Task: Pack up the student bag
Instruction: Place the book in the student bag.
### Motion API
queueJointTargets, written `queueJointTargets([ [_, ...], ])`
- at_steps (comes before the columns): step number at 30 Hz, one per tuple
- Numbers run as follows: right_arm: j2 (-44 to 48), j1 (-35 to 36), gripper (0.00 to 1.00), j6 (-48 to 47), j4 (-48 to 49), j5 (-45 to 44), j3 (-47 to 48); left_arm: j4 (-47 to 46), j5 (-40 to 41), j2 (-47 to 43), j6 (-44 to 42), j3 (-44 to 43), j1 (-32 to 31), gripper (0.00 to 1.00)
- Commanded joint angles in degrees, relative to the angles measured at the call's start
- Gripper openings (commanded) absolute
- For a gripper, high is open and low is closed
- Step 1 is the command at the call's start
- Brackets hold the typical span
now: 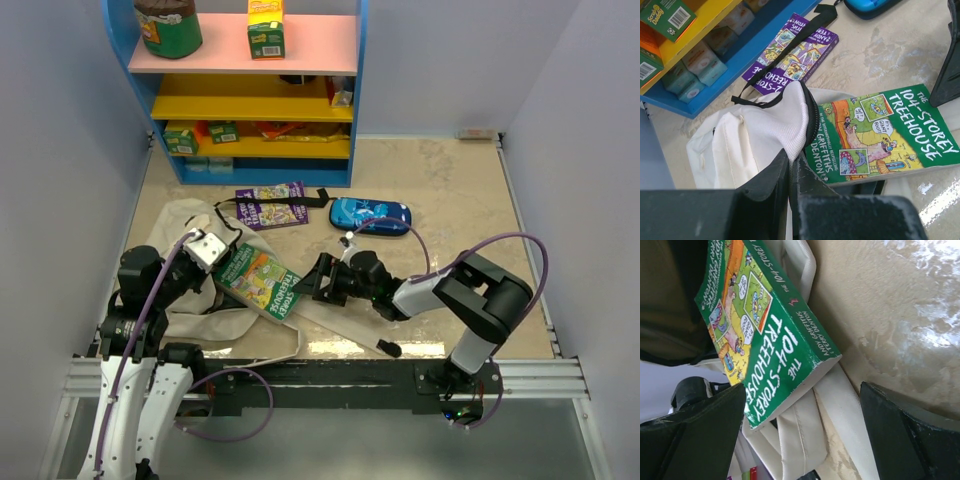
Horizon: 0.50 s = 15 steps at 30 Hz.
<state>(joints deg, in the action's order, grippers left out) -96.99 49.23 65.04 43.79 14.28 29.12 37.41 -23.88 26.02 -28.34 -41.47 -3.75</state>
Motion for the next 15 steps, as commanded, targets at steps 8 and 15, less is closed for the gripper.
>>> queueJointTargets([
  [8,-8.56,0.25,0.93,9.22,12.46,1.98,5.85,-4.01,-4.33,-4.40,-0.75,-2.03,0.14,0.00],
  [15,-10.94,0.95,0.70,11.17,17.30,1.10,8.31,-3.57,-4.34,-4.31,-1.02,-2.12,0.14,0.00],
])
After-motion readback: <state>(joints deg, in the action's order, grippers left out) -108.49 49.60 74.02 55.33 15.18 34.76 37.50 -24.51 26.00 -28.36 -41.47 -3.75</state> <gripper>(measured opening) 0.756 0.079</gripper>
